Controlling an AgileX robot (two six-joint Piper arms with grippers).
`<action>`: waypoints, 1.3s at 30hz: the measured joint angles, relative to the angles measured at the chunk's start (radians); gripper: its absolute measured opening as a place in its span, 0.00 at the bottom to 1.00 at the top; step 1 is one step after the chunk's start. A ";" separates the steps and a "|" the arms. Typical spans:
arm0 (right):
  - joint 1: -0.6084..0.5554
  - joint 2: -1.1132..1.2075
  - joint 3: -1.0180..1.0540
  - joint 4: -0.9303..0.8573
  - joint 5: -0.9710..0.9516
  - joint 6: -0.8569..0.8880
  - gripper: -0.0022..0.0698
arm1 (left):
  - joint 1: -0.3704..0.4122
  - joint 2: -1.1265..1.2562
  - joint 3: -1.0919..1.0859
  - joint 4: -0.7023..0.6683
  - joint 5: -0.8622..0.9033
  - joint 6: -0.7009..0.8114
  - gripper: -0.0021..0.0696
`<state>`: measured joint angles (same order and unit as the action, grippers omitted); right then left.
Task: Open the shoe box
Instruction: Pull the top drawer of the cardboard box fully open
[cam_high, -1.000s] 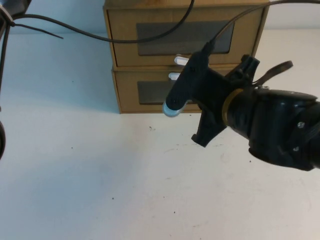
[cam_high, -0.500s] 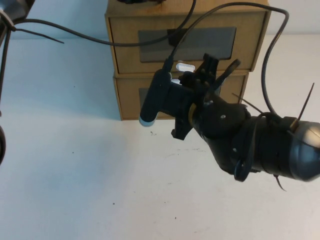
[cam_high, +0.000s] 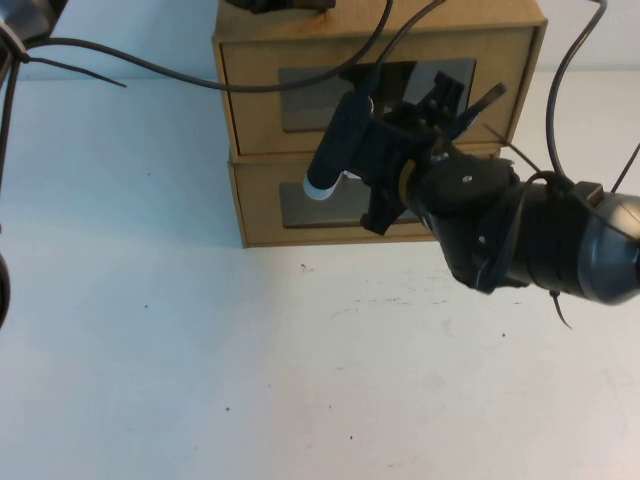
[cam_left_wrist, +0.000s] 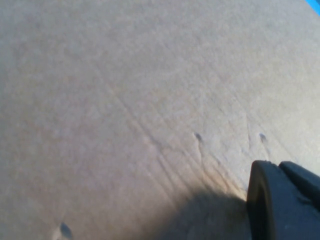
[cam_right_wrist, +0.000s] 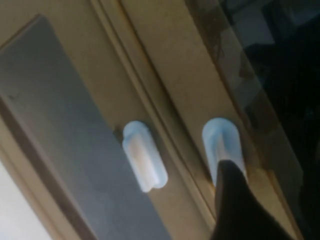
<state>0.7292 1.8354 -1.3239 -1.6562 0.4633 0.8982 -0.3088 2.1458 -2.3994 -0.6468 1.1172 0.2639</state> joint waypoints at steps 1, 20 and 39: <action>-0.004 0.008 -0.012 -0.001 -0.004 -0.007 0.39 | 0.002 0.000 0.000 0.000 0.001 0.000 0.02; 0.019 -0.036 0.057 0.033 -0.014 -0.082 0.40 | 0.002 0.000 0.000 0.000 0.006 -0.006 0.02; 0.029 0.035 0.006 -0.008 -0.044 -0.081 0.40 | 0.002 0.000 0.000 -0.002 0.011 -0.006 0.02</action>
<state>0.7583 1.8703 -1.3183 -1.6645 0.4197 0.8170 -0.3070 2.1458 -2.3994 -0.6490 1.1282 0.2581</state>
